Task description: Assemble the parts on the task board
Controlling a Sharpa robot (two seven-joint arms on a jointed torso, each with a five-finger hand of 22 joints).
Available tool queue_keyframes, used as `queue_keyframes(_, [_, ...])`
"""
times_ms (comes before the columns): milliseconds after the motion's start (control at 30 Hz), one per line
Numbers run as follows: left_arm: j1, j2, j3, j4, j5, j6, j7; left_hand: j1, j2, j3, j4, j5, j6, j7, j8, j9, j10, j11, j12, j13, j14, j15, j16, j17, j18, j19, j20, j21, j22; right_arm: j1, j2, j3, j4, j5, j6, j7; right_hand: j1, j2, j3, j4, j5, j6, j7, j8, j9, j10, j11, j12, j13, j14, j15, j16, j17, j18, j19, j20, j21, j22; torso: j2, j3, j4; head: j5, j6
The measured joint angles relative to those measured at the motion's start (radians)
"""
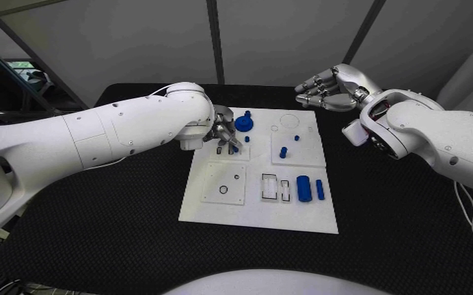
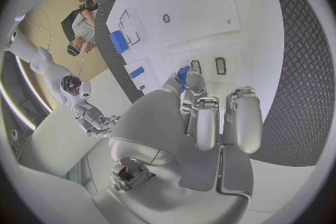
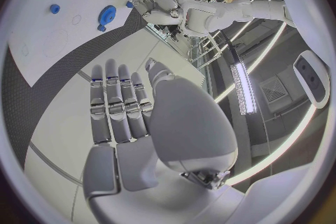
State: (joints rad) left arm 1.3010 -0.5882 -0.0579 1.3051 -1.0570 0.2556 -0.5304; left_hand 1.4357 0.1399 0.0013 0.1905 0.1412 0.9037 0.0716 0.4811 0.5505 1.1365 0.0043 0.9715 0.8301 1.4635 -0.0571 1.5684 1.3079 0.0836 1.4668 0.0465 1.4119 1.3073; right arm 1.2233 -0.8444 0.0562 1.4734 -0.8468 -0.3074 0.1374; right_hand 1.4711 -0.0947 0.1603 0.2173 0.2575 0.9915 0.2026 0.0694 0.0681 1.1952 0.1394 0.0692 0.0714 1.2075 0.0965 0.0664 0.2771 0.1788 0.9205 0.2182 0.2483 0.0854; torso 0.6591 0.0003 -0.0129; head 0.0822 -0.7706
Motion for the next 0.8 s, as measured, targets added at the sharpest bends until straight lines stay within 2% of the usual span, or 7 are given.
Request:
queue_keyframes(167, [0.0,-0.002,0.0,-0.001,0.013,0.001,0.0,-0.018,-0.055,0.113,0.01,0.003,-0.003,0.004,-0.002,0.004,-0.002,0.002,-0.009,-0.008,0.0,0.0,0.0,0.0,0.0,0.0,0.0,0.0,0.001,0.0,0.001,0.0,-0.002,0.0,0.004,-0.002,0.0,0.0,0.0,0.0,0.0,0.0,0.0,0.0,0.0,0.0,0.0,0.0,0.0,0.0,0.0,0.0,-0.001,0.0,0.0,0.0,-0.005,-0.001,0.0,0.0,0.0003,0.001,-0.001])
queue_keyframes(267, [0.0,-0.005,-0.001,-0.001,0.022,0.0,0.0,-0.025,-0.104,0.206,0.037,0.022,-0.004,0.004,-0.005,0.011,-0.001,0.002,-0.015,-0.009,0.003,-0.003,0.0,0.0,0.0,0.0,0.0,0.005,0.001,0.0,0.002,0.0,-0.003,0.0,0.005,-0.002,0.0,0.0,0.0,0.0,0.0,0.0,0.0,0.0,0.0,0.0,0.0,0.0,0.0,-0.003,0.003,0.0,-0.002,0.0,0.0,0.0,-0.005,-0.002,0.0,-0.0001,0.0003,0.002,-0.002])
queue_keyframes(333, [-0.001,-0.009,-0.002,0.0,0.032,-0.004,0.0,-0.043,-0.142,0.274,0.073,0.037,-0.004,0.007,-0.005,0.023,0.005,0.0,-0.015,-0.005,0.003,-0.003,0.0,0.0,0.0,0.0,0.0,0.008,0.001,0.0,0.003,0.0,-0.004,0.0,0.006,-0.003,-0.002,0.002,0.0,0.0,0.0,0.0,0.0,0.0,0.0,0.0,0.0,0.0,0.0,-0.003,0.003,0.0,-0.003,0.0,0.0,0.0,-0.005,-0.003,0.0,-0.0001,0.0004,0.002,-0.002])
queue_keyframes(433, [-0.003,-0.017,-0.002,0.005,0.048,-0.016,0.0,-0.123,-0.229,0.481,0.058,0.04,-0.002,0.012,0.016,0.053,0.015,0.002,-0.015,-0.006,0.004,-0.003,0.0,0.0,0.0,0.0,0.0,0.008,0.001,0.0,0.003,0.0,-0.006,0.0,0.008,-0.003,-0.004,0.004,0.0,0.0,0.0,0.0,0.0,0.0,0.0,0.0,0.0,0.0,-0.001,-0.003,0.003,0.0,-0.003,0.0,0.0,0.0,-0.009,-0.003,0.0,-0.0002,0.0008,0.002,-0.002])
queue_keyframes(467, [-0.003,-0.021,-0.002,0.008,0.055,-0.023,0.001,-0.143,-0.243,0.513,0.053,0.04,-0.001,0.012,0.024,0.061,0.021,0.003,-0.015,-0.007,0.004,-0.003,0.0,0.0,0.0,0.0,0.0,0.008,0.001,0.0,0.003,0.0,-0.007,0.0,0.008,-0.004,-0.004,0.004,0.0,0.0,0.0,0.0,0.0,0.0,0.0,0.0,0.0,0.0,-0.001,-0.003,0.003,0.0,-0.003,0.0,0.0,0.0,-0.009,-0.003,0.0,-0.0003,0.0009,0.002,-0.002])
queue_keyframes(667, [-0.004,-0.044,-0.002,0.038,0.089,-0.081,0.003,-0.235,-0.265,0.626,-0.009,0.04,0.001,0.003,0.051,0.097,0.043,0.005,0.005,0.013,0.004,-0.003,0.0,0.0,0.0,0.0,0.0,0.012,0.001,0.0,0.004,0.0,-0.012,0.0,0.01,-0.004,-0.008,0.0,0.0,0.0,0.0,0.0,0.0,0.0,0.0,0.0,0.0,0.0,-0.001,-0.003,0.003,0.0,-0.005,0.0,0.004,0.004,-0.009,-0.004,0.0,-0.0002,0.0012,0.002,-0.001])
queue_keyframes(800, [-0.005,-0.063,-0.003,0.063,0.103,-0.126,0.006,-0.266,-0.272,0.644,-0.026,0.063,0.004,0.0,0.066,0.111,0.051,0.007,0.018,0.027,0.001,-0.007,0.0,0.0,0.0,0.0,0.0,0.012,0.001,0.0,0.004,0.0,-0.016,0.0,0.012,-0.005,-0.008,0.0,0.0,0.0,0.0,0.0,0.0,0.0,0.0,0.0,0.0,0.0,-0.001,-0.004,0.004,0.0,-0.006,0.0,0.004,0.003,-0.01,-0.005,0.0,0.0,0.0016,0.004,-0.001])
